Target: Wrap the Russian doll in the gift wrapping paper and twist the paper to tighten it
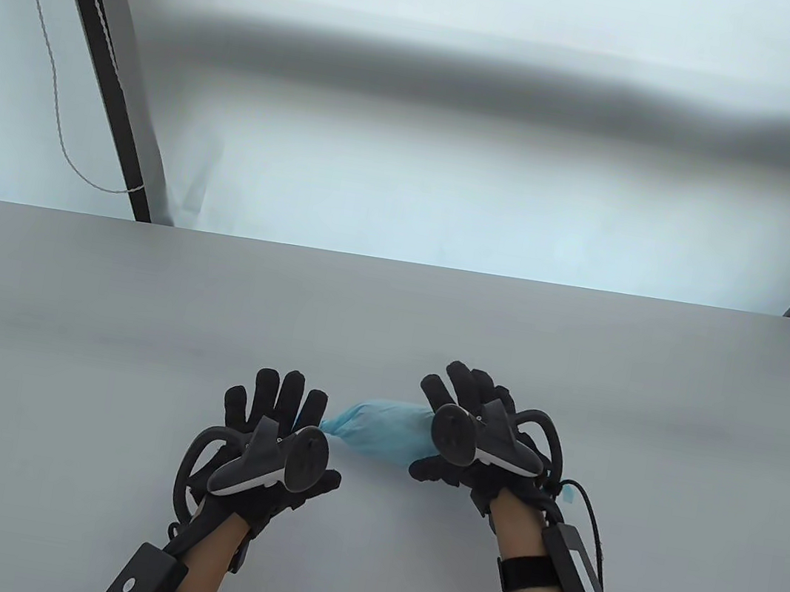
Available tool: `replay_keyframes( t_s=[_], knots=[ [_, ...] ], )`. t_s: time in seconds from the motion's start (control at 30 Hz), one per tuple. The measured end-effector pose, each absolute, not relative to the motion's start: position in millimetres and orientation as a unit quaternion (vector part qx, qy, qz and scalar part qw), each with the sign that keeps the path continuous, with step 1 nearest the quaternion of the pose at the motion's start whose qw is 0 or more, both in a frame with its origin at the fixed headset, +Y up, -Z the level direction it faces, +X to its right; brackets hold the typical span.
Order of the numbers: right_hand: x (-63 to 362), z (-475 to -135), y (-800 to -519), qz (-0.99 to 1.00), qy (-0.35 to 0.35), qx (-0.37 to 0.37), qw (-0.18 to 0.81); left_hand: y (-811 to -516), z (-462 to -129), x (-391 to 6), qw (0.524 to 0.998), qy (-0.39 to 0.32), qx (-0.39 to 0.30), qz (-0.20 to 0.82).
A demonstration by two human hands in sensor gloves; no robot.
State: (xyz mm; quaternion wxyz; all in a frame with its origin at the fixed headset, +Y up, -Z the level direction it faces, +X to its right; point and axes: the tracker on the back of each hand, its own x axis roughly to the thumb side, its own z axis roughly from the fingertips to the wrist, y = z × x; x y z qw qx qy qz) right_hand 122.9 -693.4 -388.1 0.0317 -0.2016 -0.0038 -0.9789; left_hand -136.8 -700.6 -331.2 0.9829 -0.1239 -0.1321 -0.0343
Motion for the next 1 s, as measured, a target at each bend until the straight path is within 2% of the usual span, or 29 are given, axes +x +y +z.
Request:
replay_keyframes(
  t_s=[0.17, 0.37, 0.6, 1.0],
  knots=[
    [157, -340, -680, -0.984, 0.039, -0.175, -0.004, -701, -332, -140, 0.985, -0.120, -0.121, -0.028],
    [194, -307, -696, -0.991, 0.023, -0.135, -0.015, -699, -333, -145, 0.988, -0.111, -0.104, -0.012],
    [214, -315, -721, -0.996, -0.014, -0.084, -0.033, -701, -336, -144, 0.989, -0.101, -0.113, -0.005],
    [228, -321, -730, -0.996, -0.029, -0.070, -0.042, -708, -338, -147, 0.986, -0.090, -0.138, -0.018]
  ],
)
